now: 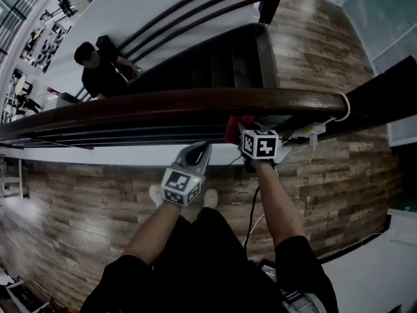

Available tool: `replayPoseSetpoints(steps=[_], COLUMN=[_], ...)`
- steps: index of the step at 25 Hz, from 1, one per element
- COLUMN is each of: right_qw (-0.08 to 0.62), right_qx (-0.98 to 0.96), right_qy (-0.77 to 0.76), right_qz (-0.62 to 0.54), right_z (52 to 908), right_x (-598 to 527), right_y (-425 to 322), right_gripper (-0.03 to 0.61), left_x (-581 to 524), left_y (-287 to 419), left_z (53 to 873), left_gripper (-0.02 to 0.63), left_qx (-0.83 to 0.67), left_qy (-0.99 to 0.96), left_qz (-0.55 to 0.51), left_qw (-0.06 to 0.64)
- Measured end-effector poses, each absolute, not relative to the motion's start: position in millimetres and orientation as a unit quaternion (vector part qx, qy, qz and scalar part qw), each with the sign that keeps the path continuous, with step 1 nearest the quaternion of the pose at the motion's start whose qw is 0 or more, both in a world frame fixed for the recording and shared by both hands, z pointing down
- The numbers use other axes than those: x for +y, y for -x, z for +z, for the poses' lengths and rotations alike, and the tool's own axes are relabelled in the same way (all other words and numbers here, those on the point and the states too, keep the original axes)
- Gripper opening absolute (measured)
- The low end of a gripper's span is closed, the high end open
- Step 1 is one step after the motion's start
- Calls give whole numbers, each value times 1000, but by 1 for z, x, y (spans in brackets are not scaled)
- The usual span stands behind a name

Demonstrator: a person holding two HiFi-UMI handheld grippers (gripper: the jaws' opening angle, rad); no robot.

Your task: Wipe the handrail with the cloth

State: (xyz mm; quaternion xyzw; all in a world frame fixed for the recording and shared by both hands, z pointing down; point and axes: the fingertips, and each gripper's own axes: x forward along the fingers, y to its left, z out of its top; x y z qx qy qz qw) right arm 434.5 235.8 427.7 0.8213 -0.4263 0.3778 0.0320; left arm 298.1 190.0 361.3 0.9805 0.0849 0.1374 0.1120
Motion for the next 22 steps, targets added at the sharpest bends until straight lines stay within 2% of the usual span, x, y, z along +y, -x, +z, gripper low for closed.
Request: replayPoseSetpoints(steps=[22], right_qw=[-47], right_qx=[-317], right_qy=[-858], right_qz=[401], right_z=[425], right_x=[345], right_y=[-490], right_gripper=[48], left_x=[257], left_y=[-347], left_z=[361], left_gripper=[0], left_qx=[207], left_qy=[-960], left_qz=[164], left_qw=[95])
